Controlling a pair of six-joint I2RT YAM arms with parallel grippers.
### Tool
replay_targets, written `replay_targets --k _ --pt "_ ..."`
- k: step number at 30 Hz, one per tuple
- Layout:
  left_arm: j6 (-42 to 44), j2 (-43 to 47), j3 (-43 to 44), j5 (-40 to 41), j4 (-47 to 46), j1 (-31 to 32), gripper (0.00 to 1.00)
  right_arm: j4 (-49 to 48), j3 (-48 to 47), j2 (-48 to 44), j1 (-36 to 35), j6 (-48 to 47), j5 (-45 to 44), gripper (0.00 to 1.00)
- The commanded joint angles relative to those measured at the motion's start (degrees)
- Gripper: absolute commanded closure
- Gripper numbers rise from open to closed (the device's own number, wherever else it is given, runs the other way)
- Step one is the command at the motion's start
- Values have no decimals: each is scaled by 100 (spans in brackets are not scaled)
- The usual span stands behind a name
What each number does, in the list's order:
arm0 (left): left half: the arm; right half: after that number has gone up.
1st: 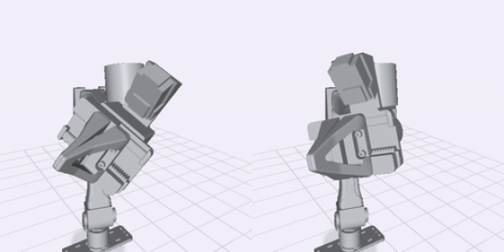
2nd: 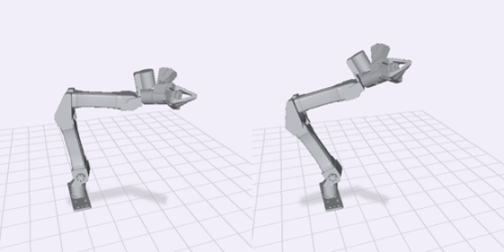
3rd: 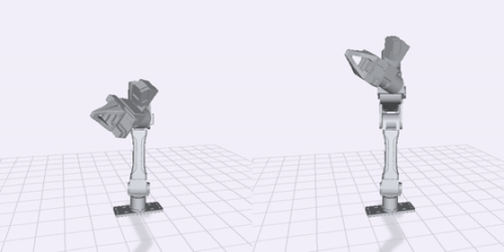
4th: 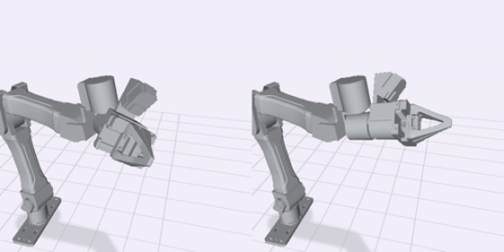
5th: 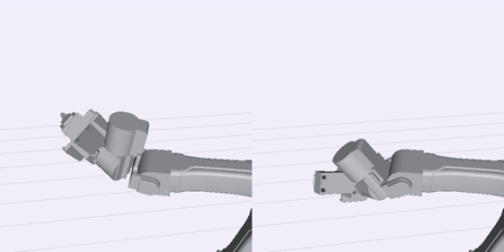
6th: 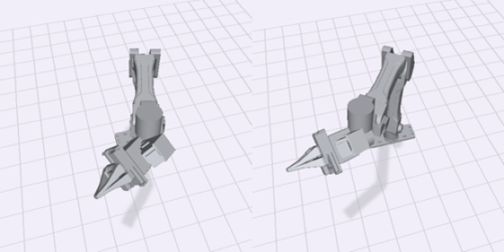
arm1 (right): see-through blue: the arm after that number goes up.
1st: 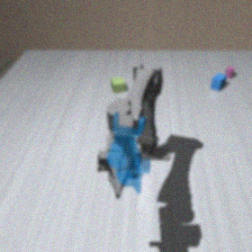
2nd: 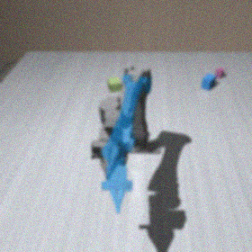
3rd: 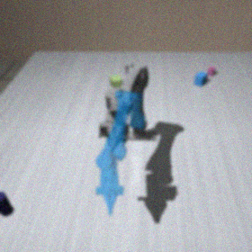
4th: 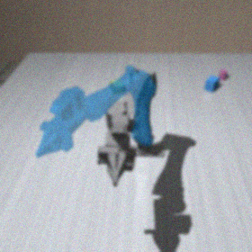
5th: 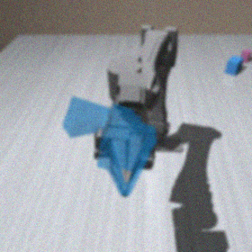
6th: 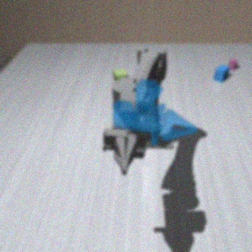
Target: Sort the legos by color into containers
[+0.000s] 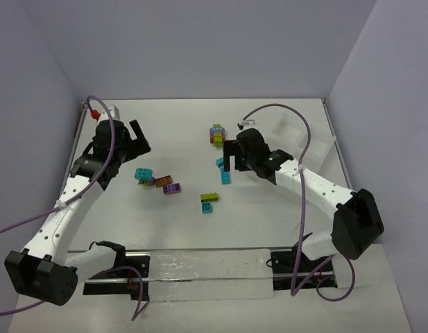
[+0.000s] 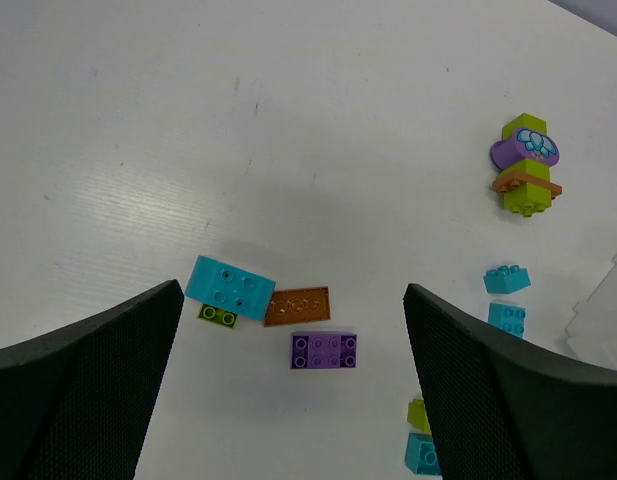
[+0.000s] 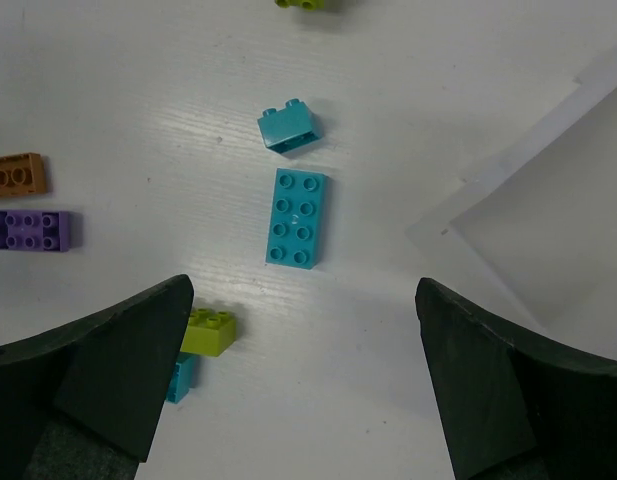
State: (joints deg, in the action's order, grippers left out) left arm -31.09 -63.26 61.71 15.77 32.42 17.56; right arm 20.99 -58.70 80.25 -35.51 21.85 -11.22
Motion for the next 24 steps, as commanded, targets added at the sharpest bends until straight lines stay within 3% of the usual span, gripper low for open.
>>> replay_targets --k 1,11,17,24 --pt "-20 60 43 -13 -236 28 1 -175 60 -317 -78 91 -293 0" --pt "0 155 111 -190 -184 35 1 -345 169 -226 -394 -225 139 0" --pt "-46 209 112 -109 -87 36 1 -341 -2 415 -439 -58 209 1" --pt "-21 288 22 -9 -46 37 1 -271 -355 1436 -424 22 272 14"
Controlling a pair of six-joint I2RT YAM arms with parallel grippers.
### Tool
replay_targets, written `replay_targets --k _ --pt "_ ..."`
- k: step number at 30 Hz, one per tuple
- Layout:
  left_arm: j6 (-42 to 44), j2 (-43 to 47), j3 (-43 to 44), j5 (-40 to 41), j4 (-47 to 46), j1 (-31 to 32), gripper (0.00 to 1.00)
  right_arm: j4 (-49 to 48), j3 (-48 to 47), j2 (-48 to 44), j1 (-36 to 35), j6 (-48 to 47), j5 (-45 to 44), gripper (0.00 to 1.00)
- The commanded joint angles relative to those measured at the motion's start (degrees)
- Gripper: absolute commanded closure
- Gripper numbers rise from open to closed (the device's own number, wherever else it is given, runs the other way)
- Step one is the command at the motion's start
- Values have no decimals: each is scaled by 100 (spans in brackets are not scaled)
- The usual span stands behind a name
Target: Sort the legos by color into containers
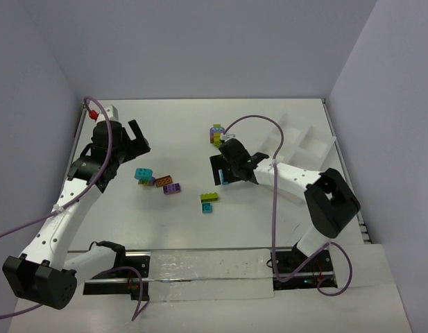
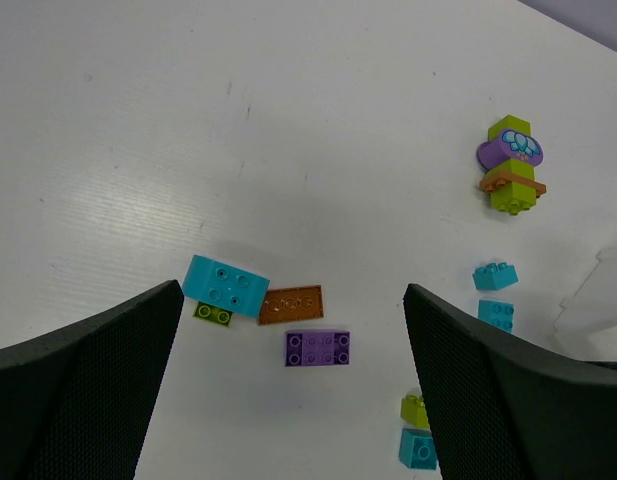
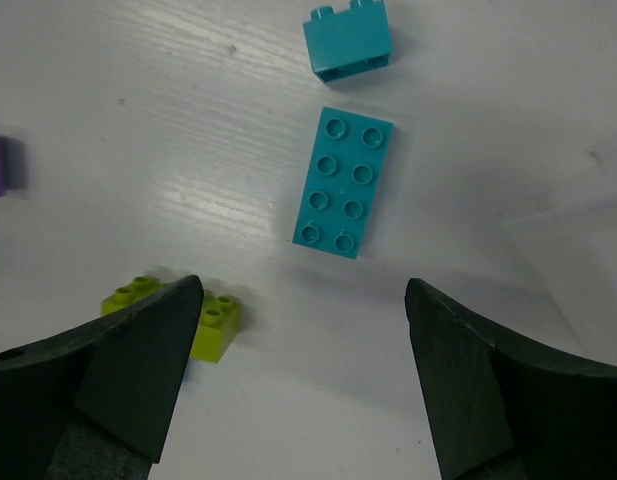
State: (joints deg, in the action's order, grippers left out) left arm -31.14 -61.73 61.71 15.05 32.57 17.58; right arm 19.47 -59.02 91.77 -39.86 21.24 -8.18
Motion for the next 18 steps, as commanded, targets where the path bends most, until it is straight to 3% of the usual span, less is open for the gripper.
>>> replay_targets --k 1,9,18 --pt "-8 127 25 75 -51 35 1 -133 -336 363 6 120 -63 15" --pt "44 75 76 49 -49 35 1 -347 -413 895 39 386 -206 38" --pt "125 -27 168 136 -32 35 1 -400 -587 1244 48 457 -588 40"
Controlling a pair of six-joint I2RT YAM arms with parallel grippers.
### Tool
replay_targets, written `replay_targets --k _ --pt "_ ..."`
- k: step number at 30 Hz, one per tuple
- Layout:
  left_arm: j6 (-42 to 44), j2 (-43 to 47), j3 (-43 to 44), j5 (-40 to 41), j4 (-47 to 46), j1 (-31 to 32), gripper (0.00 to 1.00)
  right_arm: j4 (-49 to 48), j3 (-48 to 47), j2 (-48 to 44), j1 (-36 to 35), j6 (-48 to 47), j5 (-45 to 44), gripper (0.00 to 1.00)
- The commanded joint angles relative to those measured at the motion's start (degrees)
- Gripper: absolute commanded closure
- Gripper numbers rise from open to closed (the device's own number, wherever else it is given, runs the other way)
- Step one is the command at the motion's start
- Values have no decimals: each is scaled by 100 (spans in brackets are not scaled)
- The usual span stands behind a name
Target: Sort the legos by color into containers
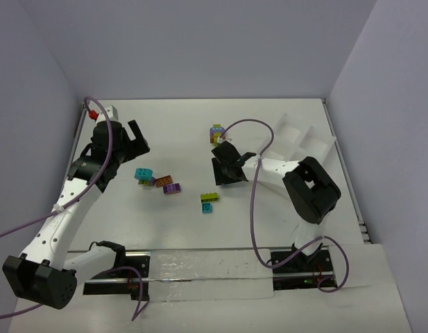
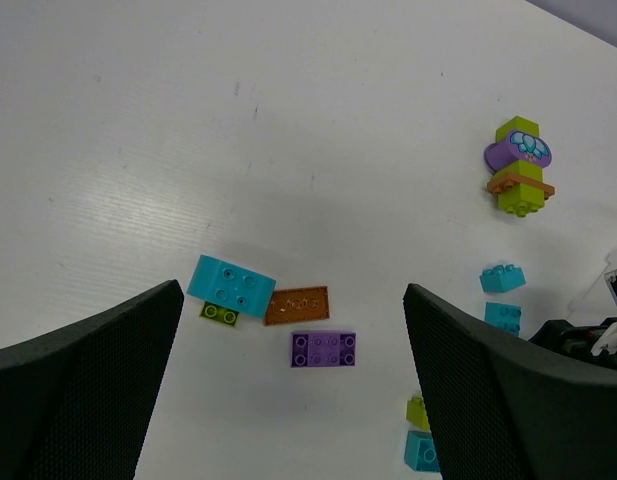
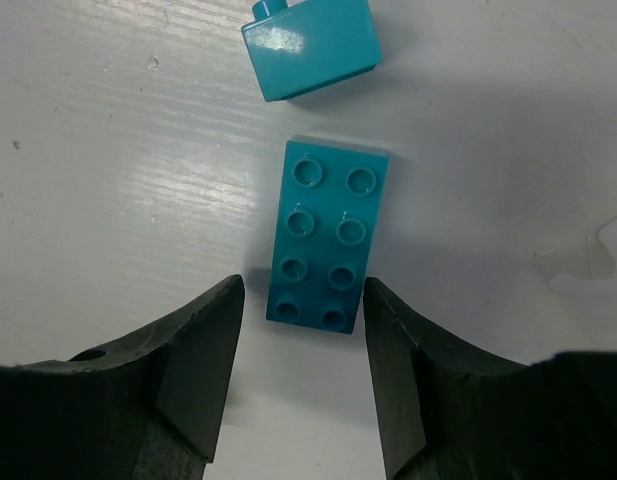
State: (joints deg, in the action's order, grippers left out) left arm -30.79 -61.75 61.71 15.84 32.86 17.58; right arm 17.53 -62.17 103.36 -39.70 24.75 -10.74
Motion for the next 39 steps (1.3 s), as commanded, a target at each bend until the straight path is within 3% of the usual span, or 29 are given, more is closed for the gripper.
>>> replay_targets --k 1,9,17,29,39 --pt "88 -32 151 48 -66 35 1 -208 -282 99 33 100 -368 39" --pt "82 -74 131 52 -59 35 1 -260 -331 176 42 57 -498 39" --pt "99 -35 174 112 -17 35 1 -294 -229 -79 33 78 -367 82" --pt "43 5 218 122 16 28 1 110 97 -1770 -29 -59 -612 84" --pt "-15 49 166 112 62 35 1 198 214 -2346 50 47 -623 84"
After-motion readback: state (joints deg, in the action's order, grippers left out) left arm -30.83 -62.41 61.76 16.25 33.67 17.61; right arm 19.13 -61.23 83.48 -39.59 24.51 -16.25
